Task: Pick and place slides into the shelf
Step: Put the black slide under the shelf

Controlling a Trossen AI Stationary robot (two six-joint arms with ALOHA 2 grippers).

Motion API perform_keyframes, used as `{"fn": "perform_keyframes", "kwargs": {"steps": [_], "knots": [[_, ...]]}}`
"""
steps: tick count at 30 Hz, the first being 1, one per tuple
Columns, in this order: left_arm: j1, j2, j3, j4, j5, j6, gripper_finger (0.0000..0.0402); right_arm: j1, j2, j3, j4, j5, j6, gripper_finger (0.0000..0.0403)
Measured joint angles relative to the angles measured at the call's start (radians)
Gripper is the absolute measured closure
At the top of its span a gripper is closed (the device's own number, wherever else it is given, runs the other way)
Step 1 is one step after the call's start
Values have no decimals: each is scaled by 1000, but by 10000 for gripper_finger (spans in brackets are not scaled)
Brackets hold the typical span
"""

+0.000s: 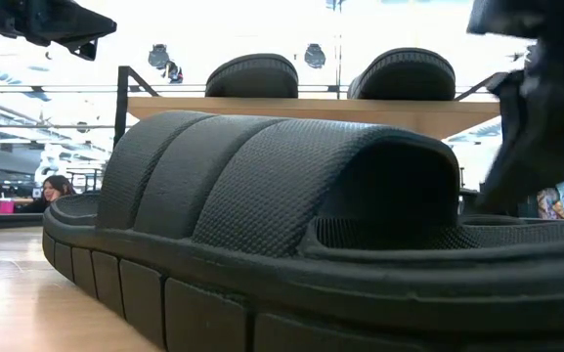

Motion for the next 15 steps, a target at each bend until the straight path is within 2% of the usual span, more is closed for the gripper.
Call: {"fn": "perform_keyframes", "kwargs": {"steps": [3,6,15], "knots": [[0,0,0,0,0,4,380,12,-63,0,70,7,-110,403],[0,0,0,0,0,18,380,27,-149,0,115,61,-226,403],[0,0,0,0,42,60,380,65,-443,1,112,189,-561,403]]}}
